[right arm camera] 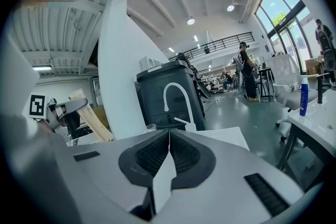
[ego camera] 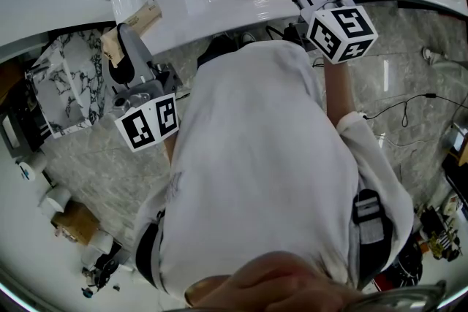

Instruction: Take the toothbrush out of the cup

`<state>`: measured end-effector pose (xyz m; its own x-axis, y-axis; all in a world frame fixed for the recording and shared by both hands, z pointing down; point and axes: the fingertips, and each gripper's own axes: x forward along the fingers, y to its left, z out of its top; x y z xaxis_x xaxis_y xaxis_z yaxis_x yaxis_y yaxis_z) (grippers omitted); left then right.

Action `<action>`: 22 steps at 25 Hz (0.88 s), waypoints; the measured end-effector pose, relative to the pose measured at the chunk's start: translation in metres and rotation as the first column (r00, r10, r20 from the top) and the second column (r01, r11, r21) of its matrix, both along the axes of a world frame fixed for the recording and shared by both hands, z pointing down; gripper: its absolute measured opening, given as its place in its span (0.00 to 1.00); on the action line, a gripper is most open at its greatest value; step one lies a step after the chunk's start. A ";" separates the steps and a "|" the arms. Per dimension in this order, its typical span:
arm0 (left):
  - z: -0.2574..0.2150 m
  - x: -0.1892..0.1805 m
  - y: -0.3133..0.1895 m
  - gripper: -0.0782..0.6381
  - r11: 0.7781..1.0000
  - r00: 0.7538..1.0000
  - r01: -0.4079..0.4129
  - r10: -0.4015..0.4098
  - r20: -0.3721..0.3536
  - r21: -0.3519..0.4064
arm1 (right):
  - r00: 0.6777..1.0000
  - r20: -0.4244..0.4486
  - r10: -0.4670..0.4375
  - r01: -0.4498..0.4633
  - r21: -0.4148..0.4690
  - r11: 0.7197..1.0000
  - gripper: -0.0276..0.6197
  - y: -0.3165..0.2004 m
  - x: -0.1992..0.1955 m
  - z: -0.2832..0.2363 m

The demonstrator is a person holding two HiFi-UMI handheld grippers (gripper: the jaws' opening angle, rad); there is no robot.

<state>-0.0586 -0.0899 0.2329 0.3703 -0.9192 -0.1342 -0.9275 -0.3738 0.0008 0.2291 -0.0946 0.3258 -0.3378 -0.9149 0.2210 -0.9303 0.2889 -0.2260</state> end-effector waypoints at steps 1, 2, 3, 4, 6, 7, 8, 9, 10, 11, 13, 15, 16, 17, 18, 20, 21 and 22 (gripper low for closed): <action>0.000 0.000 0.000 0.19 1.000 1.000 0.001 -0.001 -0.001 0.001 | 1.000 0.000 0.000 0.000 0.001 1.000 0.07 0.000 0.000 0.000; 0.000 -0.001 0.000 0.19 1.000 1.000 0.001 -0.001 -0.002 0.001 | 1.000 0.000 0.001 -0.001 0.001 1.000 0.07 0.000 0.000 -0.001; 0.000 -0.001 0.000 0.19 1.000 1.000 0.001 -0.001 -0.003 0.002 | 1.000 -0.001 0.001 -0.001 0.001 1.000 0.07 0.001 -0.001 -0.001; 0.000 -0.002 0.000 0.19 1.000 1.000 0.001 -0.001 -0.004 0.002 | 1.000 -0.002 0.001 -0.001 0.001 1.000 0.07 0.001 -0.001 -0.001; 0.000 -0.002 0.000 0.19 1.000 1.000 0.000 0.000 -0.004 0.003 | 1.000 -0.008 0.000 0.000 -0.001 1.000 0.07 0.001 -0.002 0.000; 0.001 -0.003 0.000 0.19 1.000 1.000 0.000 0.000 -0.005 0.003 | 1.000 -0.013 -0.002 0.002 -0.002 1.000 0.07 0.001 -0.003 0.001; 0.001 -0.003 -0.001 0.19 1.000 1.000 -0.001 0.001 -0.005 0.004 | 1.000 -0.019 -0.005 0.005 -0.001 1.000 0.07 0.001 -0.004 0.001; 0.001 -0.003 -0.001 0.19 1.000 1.000 -0.001 0.001 -0.006 0.005 | 1.000 -0.023 -0.006 0.006 0.000 1.000 0.07 0.001 -0.004 0.002; 0.001 -0.003 -0.001 0.19 1.000 1.000 -0.001 0.001 -0.006 0.005 | 1.000 -0.027 -0.006 0.006 0.001 1.000 0.07 0.001 -0.004 0.001; 0.001 -0.004 -0.001 0.19 1.000 1.000 -0.001 0.001 -0.007 0.006 | 1.000 -0.028 -0.006 0.006 0.001 1.000 0.07 0.001 -0.004 0.001; 0.000 -0.004 -0.002 0.19 1.000 1.000 -0.001 0.001 -0.007 0.006 | 1.000 -0.029 -0.005 0.005 0.000 1.000 0.07 0.000 -0.004 0.000; 0.000 -0.004 -0.002 0.19 1.000 1.000 -0.002 0.002 -0.008 0.007 | 1.000 -0.031 -0.004 0.004 -0.002 1.000 0.07 0.000 -0.005 0.001; 0.000 -0.004 -0.003 0.19 1.000 1.000 -0.003 0.003 -0.009 0.007 | 0.999 -0.033 -0.004 0.004 -0.003 1.000 0.07 0.000 -0.005 0.001; 0.000 -0.004 -0.003 0.19 1.000 1.000 -0.003 0.003 -0.009 0.008 | 0.999 -0.035 -0.003 0.003 -0.005 1.000 0.07 0.000 -0.005 0.001; 0.000 -0.005 -0.003 0.19 1.000 1.000 -0.004 0.004 -0.010 0.008 | 0.999 -0.037 -0.002 0.002 -0.006 1.000 0.07 0.000 -0.006 0.001; 0.000 -0.007 -0.003 0.19 1.000 1.000 -0.005 0.005 -0.011 0.007 | 0.999 -0.040 -0.001 0.001 -0.009 1.000 0.07 0.001 -0.008 0.002; 0.000 -0.008 -0.003 0.19 1.000 1.000 -0.004 0.004 -0.011 0.006 | 0.999 -0.041 -0.002 0.001 -0.011 1.000 0.07 0.001 -0.008 0.002; 0.000 -0.009 -0.003 0.19 1.000 1.000 -0.003 0.003 -0.012 0.006 | 0.999 -0.044 -0.002 0.002 -0.013 1.000 0.07 0.001 -0.009 0.002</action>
<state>-0.0679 -0.0926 0.2330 0.3714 -0.9171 -0.1446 -0.9263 -0.3767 0.0099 0.2198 -0.0937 0.3282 -0.3292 -0.9113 0.2475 -0.9388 0.2879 -0.1889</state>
